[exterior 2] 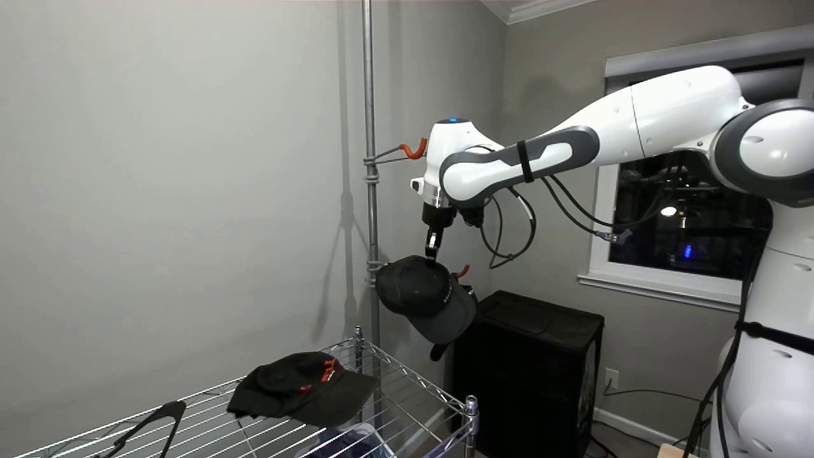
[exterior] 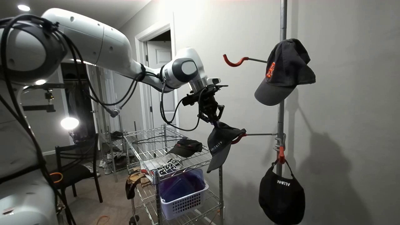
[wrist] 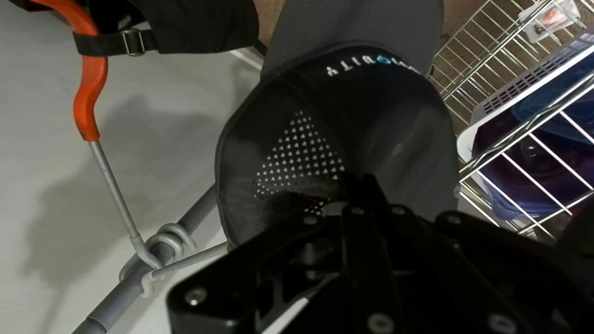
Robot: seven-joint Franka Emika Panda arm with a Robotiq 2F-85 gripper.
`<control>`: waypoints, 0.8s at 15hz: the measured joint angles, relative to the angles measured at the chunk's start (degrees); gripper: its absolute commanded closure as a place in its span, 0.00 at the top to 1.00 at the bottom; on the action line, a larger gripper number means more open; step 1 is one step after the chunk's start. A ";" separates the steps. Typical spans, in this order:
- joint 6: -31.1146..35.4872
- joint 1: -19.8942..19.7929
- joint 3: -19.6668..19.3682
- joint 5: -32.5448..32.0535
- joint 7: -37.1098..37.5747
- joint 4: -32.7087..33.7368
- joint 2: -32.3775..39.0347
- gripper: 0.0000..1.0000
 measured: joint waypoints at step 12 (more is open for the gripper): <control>-0.04 -0.13 0.11 0.58 -0.04 -0.02 0.89 0.47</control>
